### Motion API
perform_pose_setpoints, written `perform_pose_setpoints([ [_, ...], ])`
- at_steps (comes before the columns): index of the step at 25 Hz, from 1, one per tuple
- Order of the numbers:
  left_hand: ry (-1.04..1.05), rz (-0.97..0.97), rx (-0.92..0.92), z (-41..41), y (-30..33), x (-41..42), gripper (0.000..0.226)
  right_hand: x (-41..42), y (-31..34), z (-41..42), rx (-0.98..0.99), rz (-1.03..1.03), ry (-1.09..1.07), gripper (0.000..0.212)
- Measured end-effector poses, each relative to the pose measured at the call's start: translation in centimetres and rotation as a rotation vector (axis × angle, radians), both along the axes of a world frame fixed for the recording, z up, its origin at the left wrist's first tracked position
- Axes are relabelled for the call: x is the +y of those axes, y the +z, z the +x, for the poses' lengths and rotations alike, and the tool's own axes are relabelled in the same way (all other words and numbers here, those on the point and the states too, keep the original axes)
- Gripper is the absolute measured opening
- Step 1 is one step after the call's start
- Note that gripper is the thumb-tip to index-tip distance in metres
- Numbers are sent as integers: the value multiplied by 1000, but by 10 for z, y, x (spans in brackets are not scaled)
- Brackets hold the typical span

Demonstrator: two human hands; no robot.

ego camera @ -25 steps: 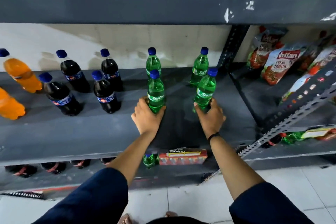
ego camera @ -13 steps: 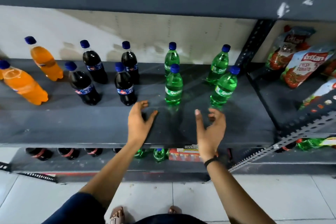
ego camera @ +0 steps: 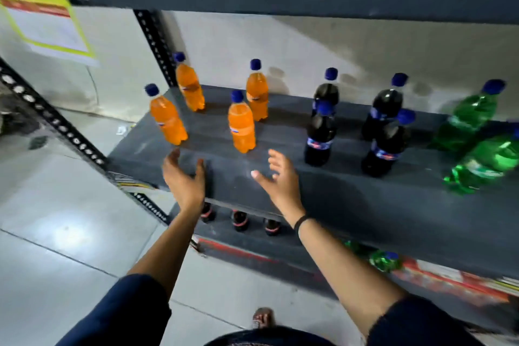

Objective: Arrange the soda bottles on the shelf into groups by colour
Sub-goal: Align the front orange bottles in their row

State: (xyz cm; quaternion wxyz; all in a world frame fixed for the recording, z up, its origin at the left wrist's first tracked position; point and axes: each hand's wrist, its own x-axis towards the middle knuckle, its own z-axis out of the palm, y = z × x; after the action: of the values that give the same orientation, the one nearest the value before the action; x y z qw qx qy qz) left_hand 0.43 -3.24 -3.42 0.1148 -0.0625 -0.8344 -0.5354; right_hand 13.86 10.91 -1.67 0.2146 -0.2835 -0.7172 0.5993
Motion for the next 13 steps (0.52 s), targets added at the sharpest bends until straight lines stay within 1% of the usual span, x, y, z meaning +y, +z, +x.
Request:
perform_pose_setpoints([
  [3, -20, -39, -70, -54, 10, -15, 76, -4, 3, -48, -22, 49, -149, 79],
  [5, -76, -25, -125, -82, 15, -15, 84, -2, 3, -73, -69, 85, -181, 85],
  [6, -105, -9, -134, -90, 17, -12, 85, 1, 4, -81, -101, 91, -185, 86],
  [8, -122, -12, -136, -103, 16, -9, 78, 3, 5, -96, -174, 116, -194, 78],
  [10, -81, -48, -140, -109, 14, -6, 70, 4, 6, -104, -233, 148, -201, 69],
  [13, -17, -95, -135, -113, 10, -2, 60, 1, 2, -109, -251, 204, -223, 59],
])
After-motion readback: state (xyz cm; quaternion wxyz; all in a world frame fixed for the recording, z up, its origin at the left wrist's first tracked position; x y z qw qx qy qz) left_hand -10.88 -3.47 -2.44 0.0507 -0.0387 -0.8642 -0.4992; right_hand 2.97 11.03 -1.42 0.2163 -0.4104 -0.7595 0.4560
